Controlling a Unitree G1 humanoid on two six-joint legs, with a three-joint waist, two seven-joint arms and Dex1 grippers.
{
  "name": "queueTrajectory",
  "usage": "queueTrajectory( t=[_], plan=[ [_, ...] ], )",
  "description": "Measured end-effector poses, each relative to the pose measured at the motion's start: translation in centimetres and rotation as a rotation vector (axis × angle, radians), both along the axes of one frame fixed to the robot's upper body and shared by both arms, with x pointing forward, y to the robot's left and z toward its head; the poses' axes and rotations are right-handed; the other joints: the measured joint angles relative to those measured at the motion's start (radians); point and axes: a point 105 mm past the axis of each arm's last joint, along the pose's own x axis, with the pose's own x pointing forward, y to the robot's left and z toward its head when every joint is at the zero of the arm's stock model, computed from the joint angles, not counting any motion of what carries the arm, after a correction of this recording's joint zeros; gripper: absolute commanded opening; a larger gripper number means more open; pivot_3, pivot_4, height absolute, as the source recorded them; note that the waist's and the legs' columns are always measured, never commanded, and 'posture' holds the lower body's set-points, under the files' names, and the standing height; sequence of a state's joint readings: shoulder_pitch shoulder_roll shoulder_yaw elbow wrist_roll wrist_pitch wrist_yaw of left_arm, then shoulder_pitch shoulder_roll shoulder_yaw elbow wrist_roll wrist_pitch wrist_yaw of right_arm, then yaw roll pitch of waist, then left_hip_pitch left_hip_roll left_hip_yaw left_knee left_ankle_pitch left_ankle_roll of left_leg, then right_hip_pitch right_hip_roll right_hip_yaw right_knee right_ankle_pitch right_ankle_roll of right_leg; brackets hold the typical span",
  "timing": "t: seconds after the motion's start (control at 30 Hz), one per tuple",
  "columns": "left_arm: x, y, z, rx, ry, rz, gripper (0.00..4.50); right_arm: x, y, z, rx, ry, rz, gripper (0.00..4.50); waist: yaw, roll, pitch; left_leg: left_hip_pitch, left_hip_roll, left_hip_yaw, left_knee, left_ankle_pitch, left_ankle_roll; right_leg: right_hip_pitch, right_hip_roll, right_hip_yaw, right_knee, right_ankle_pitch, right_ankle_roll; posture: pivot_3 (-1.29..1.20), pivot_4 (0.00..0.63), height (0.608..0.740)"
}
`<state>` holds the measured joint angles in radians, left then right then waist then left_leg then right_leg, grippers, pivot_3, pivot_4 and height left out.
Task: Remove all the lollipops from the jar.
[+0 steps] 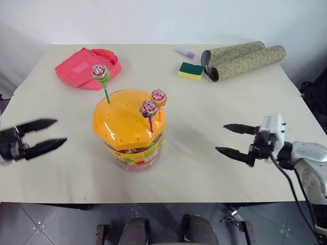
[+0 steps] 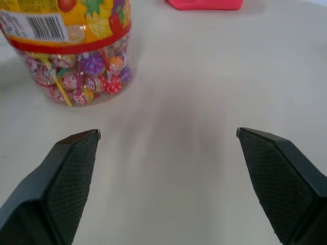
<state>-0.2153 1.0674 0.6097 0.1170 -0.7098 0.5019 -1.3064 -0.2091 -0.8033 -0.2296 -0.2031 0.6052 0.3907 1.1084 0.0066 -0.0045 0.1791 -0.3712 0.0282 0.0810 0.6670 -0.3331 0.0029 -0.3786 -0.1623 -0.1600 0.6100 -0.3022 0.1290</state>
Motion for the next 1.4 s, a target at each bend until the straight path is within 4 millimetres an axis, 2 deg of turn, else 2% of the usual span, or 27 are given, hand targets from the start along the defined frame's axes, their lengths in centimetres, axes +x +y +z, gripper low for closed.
queueTrajectory(
  t=[0.03, 0.13, 0.3, 0.43, 0.53, 0.63, 0.83, 0.87, 1.07, 1.23, 1.4],
  plan=[
    [0.2, -0.9, 1.7, 0.022, -0.057, -0.043, 4.5, -0.2, 0.1, 0.5, 0.0, -0.009, 0.013, 4.48, 0.002, 0.0, 0.0, 0.0, 0.0, 0.0, 0.0, 0.0, 0.0, 0.0, 0.0, 0.0, 0.0, 0.0, 0.0, 0.0, 0.15, 0.74],
    [0.7, -3.7, 4.5, 0.053, -0.15, -0.186, 4.5, -0.8, 0.4, 1.4, 0.007, -0.02, 0.042, 4.48, 0.001, 0.0, 0.0, 0.0, 0.0, 0.001, -0.001, 0.0, 0.0, 0.0, 0.001, 0.0, 0.0, 0.0, 0.0, 0.0, 0.15, 0.74],
    [1.9, -7.6, 6.2, 0.052, -0.182, -0.407, 4.5, -1.9, 1.3, 3.8, 0.048, -0.074, 0.086, 4.48, 0.001, 0.0, 0.0, 0.0, 0.0, 0.003, 0.001, 0.0, 0.0, -0.001, 0.002, 0.001, 0.001, 0.0, 0.0, 0.0, 0.15, 0.74],
    [3.1, -9.5, 6.8, 0.045, -0.18, -0.523, 4.5, -2.7, 1.8, 5.5, 0.069, -0.126, 0.087, 4.48, 0.001, -0.001, 0.001, 0.0, 0.0, 0.003, 0.001, 0.0, 0.0, -0.001, 0.003, 0.001, 0.0, 0.0, 0.0, 0.0, 0.15, 0.74],
    [4.6, -10.7, 6.4, 0.029, -0.148, -0.543, 4.5, -3.0, 2.3, 6.1, 0.081, -0.149, 0.076, 4.48, 0.004, -0.002, 0.001, 0.0, 0.0, 0.003, 0.001, 0.0, 0.0, -0.001, 0.003, 0.002, 0.0, 0.0, 0.0, 0.0, 0.15, 0.74],
    [5.6, -11.1, 5.7, 0.015, -0.111, -0.542, 3.93, -3.3, 2.4, 6.6, 0.098, -0.159, 0.064, 4.5, 0.004, -0.003, 0.002, 0.0, 0.0, 0.003, 0.002, 0.0, 0.0, -0.001, 0.003, 0.002, 0.001, 0.0, 0.0, 0.0, 0.15, 0.74],
    [6.1, -11.5, 6.1, -0.002, -0.106, -0.55, 2.09, -4.4, 2.6, 7.6, 0.127, -0.189, 0.05, 4.5, 0.014, -0.004, 0.003, -0.001, 0.0, 0.003, 0.003, 0.0, 0.0, -0.001, 0.003, 0.002, 0.001, 0.0, 0.0, 0.0, 0.15, 0.74],
    [6.1, -11.6, 6.2, -0.004, -0.107, -0.553, 1.9, -4.4, 2.6, 7.6, 0.13, -0.187, 0.046, 4.5, 0.015, -0.004, 0.003, -0.001, 0.001, 0.003, 0.004, 0.0, 0.0, -0.001, 0.003, 0.002, 0.001, 0.0, 0.0, 0.0, 0.15, 0.74],
    [5.5, -11.9, 7.6, -0.064, -0.107, -0.591, 0.02, -4.5, 2.5, 7.3, 0.13, -0.176, 0.039, 4.5, 0.017, -0.005, 0.003, -0.003, 0.001, 0.002, 0.008, -0.001, 0.001, -0.001, 0.003, 0.002, 0.002, 0.0, 0.0, 0.0, 0.15, 0.74],
    [4.3, -11.9, 9.4, -0.115, -0.152, -0.617, 0.02, -4.1, 2.3, 7.5, 0.14, -0.177, 0.037, 4.5, 0.016, -0.005, 0.003, -0.003, 0.001, 0.002, 0.009, -0.001, 0.001, -0.001, 0.003, 0.002, 0.003, 0.0, 0.0, 0.0, 0.15, 0.74],
    [4.9, -11.1, 11.6, -0.159, -0.214, -0.464, 0.02, -3.6, 2.2, 7.7, 0.149, -0.177, 0.049, 4.5, 0.017, -0.006, 0.004, -0.003, 0.001, 0.001, 0.009, -0.001, 0.001, -0.001, 0.003, 0.002, 0.003, 0.0, 0.0, 0.0, 0.15, 0.74]
  ],
)
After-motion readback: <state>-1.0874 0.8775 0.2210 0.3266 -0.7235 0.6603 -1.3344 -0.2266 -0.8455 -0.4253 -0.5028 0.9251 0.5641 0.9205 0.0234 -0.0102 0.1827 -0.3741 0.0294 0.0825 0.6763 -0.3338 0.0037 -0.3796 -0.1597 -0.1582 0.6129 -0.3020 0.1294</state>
